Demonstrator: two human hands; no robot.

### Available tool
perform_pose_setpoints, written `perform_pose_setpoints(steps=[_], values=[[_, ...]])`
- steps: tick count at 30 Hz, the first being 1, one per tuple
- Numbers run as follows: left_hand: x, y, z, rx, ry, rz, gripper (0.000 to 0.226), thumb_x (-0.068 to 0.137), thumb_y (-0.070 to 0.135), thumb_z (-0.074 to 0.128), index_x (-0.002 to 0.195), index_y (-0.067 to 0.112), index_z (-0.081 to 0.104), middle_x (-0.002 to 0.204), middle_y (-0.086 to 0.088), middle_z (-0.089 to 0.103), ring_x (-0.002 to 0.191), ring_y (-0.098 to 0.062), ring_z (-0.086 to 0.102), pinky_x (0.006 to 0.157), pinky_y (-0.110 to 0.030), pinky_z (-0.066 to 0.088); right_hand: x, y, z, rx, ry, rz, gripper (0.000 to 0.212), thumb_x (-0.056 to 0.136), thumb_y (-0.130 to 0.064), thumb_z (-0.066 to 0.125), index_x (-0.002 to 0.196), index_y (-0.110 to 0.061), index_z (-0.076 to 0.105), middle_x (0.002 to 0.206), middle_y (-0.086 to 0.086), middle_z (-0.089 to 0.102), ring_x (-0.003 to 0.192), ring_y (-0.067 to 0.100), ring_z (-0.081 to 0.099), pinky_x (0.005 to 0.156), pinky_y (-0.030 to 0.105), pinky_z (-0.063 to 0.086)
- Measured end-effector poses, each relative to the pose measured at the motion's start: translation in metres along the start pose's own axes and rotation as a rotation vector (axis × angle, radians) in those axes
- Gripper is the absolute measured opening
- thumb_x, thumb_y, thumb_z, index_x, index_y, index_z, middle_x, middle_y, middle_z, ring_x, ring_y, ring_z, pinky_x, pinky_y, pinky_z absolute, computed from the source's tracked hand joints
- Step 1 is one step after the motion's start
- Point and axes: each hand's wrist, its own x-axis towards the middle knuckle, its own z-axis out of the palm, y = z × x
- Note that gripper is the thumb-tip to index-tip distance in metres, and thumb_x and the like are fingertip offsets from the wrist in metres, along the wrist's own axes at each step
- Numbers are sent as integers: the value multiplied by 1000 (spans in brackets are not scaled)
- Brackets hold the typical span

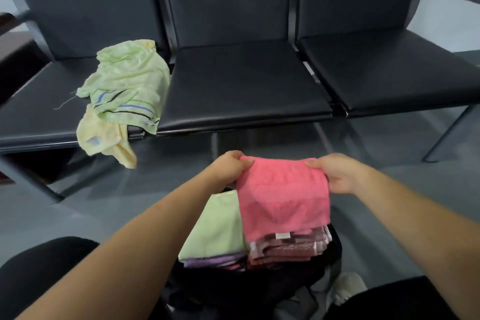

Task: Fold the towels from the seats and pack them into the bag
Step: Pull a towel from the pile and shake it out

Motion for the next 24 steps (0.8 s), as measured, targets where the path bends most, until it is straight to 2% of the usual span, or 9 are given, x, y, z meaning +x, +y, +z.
perform_pose_setpoints(steps=[2,4,9,12,14,17,19,21,24], values=[[7,-18,16,49,0,-38,23,102,28,54,102,5,58,91,-10,61,77,-22,60,67,-38,59,10,20,-2,-52,69,25,19,102,3,49,93,3,66,80,15,68,54,20,68,49,34,58],[15,-36,31,174,75,-24,32,100,34,56,109,4,59,102,-13,64,90,-27,64,79,-45,60,20,39,-1,-133,170,-18,20,101,0,54,82,-2,61,76,14,64,57,23,63,59,37,55],[27,-66,44,258,102,-127,51,95,39,60,132,7,45,122,-12,59,113,-30,60,97,-42,52,35,59,3,-316,222,-17,14,96,-18,66,92,-9,55,87,10,61,79,24,60,77,37,49],[36,-68,38,296,117,-124,38,94,32,61,120,6,52,114,-12,62,107,-31,62,93,-47,54,44,52,-1,-668,357,-64,28,94,-19,65,115,-2,57,118,20,66,111,36,63,90,36,49],[39,-57,31,332,144,-67,24,93,26,61,103,4,61,97,-10,65,97,-33,65,90,-46,55,43,38,8,-798,410,-161,32,96,-17,59,122,0,55,125,22,63,117,38,61,88,34,48],[38,-27,9,284,171,35,13,91,20,63,89,8,68,86,-12,70,90,-31,68,88,-46,57,40,9,38,-761,366,-309,21,93,-15,56,106,0,64,108,20,67,104,38,62,76,30,43],[31,-5,-20,321,224,116,6,91,19,63,87,18,67,88,-6,71,87,-23,68,81,-33,56,31,-18,69,-736,300,-400,17,90,-10,54,85,1,65,83,19,63,84,37,59,68,33,42],[19,16,-59,417,309,189,5,93,19,62,91,20,66,86,1,68,75,-11,63,66,-23,47,20,-44,101,-690,236,-469,17,88,-6,49,73,-3,56,72,16,50,67,30,46,58,34,36],[-1,31,-125,521,513,195,8,93,20,60,96,19,67,85,1,63,81,-18,59,71,-26,42,9,-78,151,-589,126,-544,18,81,-2,42,67,-13,40,68,8,41,64,22,39,58,31,30]])
